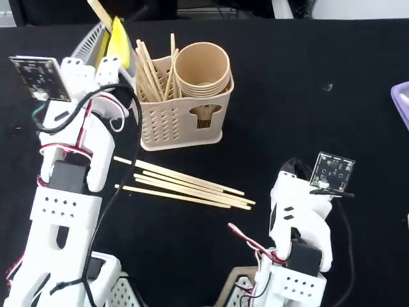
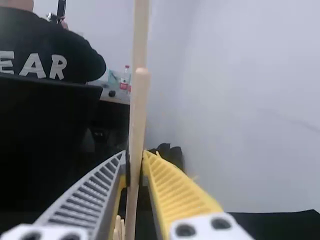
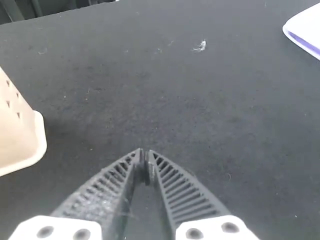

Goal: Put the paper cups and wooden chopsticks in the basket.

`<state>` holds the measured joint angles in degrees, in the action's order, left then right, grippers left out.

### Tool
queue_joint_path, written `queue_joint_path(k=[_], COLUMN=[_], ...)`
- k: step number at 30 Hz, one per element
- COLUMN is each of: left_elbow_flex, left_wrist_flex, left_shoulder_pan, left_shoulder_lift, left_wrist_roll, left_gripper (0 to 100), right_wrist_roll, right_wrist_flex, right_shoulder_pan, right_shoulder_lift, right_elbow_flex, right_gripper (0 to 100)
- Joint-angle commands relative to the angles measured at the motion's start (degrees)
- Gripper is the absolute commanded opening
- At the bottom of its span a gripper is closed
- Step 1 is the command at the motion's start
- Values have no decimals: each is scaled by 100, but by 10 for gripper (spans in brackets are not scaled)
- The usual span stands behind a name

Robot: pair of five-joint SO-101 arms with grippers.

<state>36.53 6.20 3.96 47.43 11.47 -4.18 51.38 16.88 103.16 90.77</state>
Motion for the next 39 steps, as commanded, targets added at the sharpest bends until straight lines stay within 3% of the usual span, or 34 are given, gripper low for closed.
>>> queue_joint_path(k=[1, 4, 8, 17, 23, 30, 36, 39], left_elbow_flex=[215, 462, 347, -1455, -2642, -2888, -699, 523], left_wrist_flex=[-132, -26, 905, 2699, 4624, 6910, 6295, 5477], left_shoulder_pan=[-57, -48, 84, 92, 75, -1385, -1974, -2009], left_shoulder_lift=[18, 18, -105, -695, -712, -791, -756, -782], left_wrist_roll=[62, 62, 70, 70, 62, 62, 62, 62], left_gripper=[30, 35, 137, 155, 155, 156, 157, 157], right_wrist_roll=[70, 70, 70, 70, 70, 290, 1776, 2119], right_wrist_flex=[-149, -149, -149, -149, -149, 141, 501, 888], right_shoulder_pan=[-88, -88, -88, -88, -88, -615, -1363, -1424], right_shoulder_lift=[224, 224, 224, 224, 224, 224, 163, 154], right_elbow_flex=[-40, -40, -40, -40, -31, -338, -1059, -1393], right_gripper=[11, 11, 11, 11, 11, 61, 123, 123])
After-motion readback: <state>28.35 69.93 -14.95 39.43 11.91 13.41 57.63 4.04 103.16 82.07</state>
